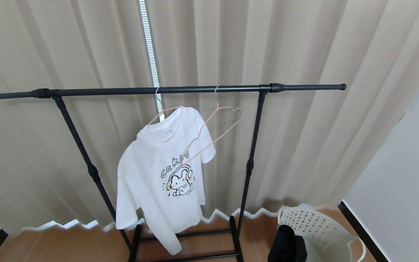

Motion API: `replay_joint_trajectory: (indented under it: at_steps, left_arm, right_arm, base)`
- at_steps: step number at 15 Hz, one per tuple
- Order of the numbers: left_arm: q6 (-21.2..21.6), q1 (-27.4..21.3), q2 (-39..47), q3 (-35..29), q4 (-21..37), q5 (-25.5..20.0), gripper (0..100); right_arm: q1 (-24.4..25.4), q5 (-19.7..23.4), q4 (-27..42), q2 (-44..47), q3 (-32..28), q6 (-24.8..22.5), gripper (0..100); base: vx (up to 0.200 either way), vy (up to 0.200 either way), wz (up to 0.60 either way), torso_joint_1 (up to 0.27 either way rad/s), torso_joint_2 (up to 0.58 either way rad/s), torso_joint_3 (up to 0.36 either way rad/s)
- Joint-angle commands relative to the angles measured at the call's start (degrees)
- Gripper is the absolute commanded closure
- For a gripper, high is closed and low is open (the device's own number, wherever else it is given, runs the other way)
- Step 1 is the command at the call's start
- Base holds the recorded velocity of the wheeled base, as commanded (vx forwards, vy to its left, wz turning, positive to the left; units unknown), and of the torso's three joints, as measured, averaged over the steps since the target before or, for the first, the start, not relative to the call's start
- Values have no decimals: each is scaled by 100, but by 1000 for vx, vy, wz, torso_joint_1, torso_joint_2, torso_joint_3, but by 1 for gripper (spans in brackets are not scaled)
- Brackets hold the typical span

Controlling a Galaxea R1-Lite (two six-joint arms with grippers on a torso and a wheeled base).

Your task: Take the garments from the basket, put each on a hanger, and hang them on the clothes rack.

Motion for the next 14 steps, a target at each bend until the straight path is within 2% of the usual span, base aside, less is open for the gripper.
replay_joint_trajectory:
  at_steps: [1,9,14]
  left_arm:
    - [-23,0,7,-26,28,-10,0]
    - [-23,0,7,-26,28,-10,0]
    - [-23,0,7,-26,19,-10,0]
  right_arm:
    - [1,11,-1,13,0,-1,0]
    - [1,64,-1,4,0,-19,0]
    - [1,64,-1,4,0,-19,0]
  base:
    - [0,0,0,0,0,0]
    - [0,0,0,-8,15,12]
    - [0,0,0,-136,324,175]
